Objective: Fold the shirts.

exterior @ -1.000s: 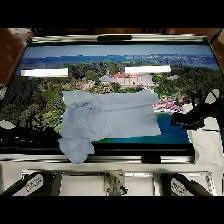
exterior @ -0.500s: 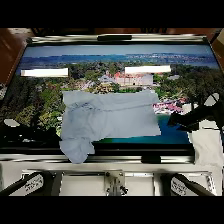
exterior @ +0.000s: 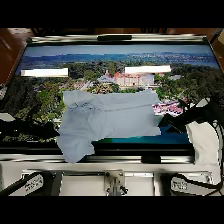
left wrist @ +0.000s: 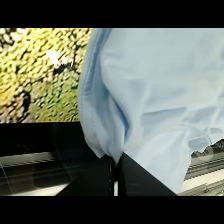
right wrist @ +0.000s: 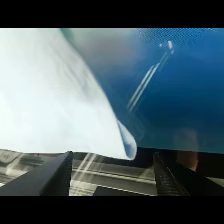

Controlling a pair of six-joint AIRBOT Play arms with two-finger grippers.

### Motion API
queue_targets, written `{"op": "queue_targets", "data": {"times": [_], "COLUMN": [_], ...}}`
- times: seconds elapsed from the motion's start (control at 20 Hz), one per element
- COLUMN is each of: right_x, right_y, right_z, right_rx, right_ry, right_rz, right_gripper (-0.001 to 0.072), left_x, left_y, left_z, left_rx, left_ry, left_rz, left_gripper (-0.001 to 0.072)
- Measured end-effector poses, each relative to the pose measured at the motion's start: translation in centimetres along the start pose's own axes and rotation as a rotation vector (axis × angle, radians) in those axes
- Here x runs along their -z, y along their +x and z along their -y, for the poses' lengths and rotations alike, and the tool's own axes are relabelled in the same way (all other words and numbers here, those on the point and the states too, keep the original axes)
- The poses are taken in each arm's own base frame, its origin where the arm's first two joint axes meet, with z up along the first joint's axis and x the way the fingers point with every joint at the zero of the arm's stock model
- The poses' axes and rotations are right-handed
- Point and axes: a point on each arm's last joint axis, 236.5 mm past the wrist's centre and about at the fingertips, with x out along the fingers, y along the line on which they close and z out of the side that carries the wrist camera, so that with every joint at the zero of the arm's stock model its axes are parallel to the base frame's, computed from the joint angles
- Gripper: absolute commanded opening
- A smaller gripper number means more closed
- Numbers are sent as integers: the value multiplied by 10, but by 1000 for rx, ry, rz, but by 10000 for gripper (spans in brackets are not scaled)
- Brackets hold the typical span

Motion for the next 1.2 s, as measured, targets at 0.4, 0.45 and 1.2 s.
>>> {"op": "queue_targets", "data": {"times": [0.4, 0.45, 1.2], "right_x": [0, -1, 17], "right_y": [31, 33, -357], "right_z": [-23, -25, -246], "right_rx": [36, 43, -119], "right_ry": [-54, -47, -724], "right_rz": [-37, -31, 1271], "right_gripper": [123, 112, 64], "left_x": [-9, -13, -36], "left_y": [-9, -13, -396], "left_z": [5, 7, 260], "left_rx": [0, -1, -117], "left_ry": [21, 29, 821], "left_rz": [21, 29, 1204], "left_gripper": [31, 31, 31]}}
